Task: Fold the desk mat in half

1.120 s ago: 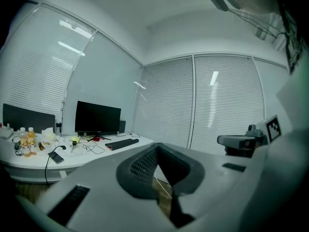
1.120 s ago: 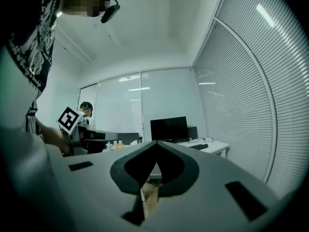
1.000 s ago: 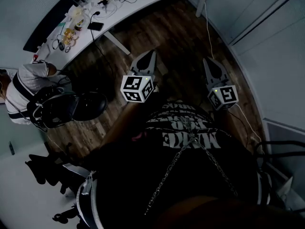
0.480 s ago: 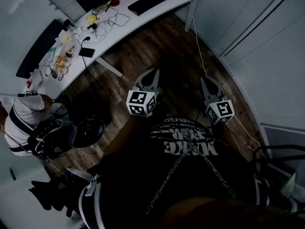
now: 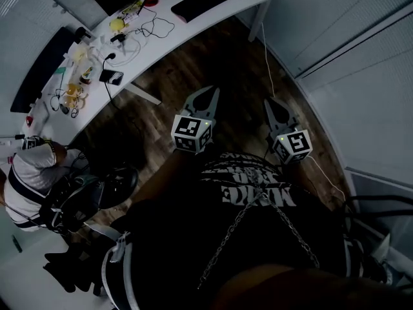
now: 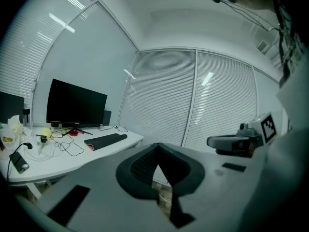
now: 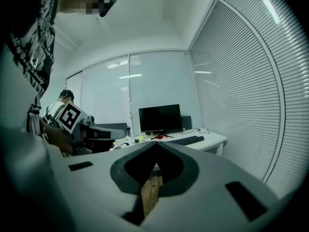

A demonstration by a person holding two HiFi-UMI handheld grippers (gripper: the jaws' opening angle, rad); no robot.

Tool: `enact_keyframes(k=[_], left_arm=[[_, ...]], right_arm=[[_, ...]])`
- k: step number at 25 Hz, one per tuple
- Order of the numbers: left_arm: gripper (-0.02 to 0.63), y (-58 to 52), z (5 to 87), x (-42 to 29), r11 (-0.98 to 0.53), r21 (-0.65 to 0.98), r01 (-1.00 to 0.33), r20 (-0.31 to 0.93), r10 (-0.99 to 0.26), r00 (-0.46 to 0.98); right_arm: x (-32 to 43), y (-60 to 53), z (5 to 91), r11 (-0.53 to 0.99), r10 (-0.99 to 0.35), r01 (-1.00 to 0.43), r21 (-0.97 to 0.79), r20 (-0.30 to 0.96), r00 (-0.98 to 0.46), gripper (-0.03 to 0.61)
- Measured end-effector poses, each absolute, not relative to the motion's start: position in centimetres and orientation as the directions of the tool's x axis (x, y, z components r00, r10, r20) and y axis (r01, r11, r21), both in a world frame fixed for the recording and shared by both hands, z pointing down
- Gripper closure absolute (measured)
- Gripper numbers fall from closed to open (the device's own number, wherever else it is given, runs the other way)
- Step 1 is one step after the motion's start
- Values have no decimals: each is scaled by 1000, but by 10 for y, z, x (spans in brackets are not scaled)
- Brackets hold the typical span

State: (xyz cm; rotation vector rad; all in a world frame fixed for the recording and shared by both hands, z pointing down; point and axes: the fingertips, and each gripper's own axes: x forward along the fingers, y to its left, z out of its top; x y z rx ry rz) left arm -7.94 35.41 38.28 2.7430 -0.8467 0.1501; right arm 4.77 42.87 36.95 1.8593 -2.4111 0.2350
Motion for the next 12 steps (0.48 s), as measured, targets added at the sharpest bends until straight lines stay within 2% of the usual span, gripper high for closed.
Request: enact_keyframes(k=[12], left_arm=[[607, 242, 364, -128, -763, 215, -610, 120, -599, 792]], right_arm=[[2, 317, 343, 280, -945, -960, 3, 179, -275, 580]])
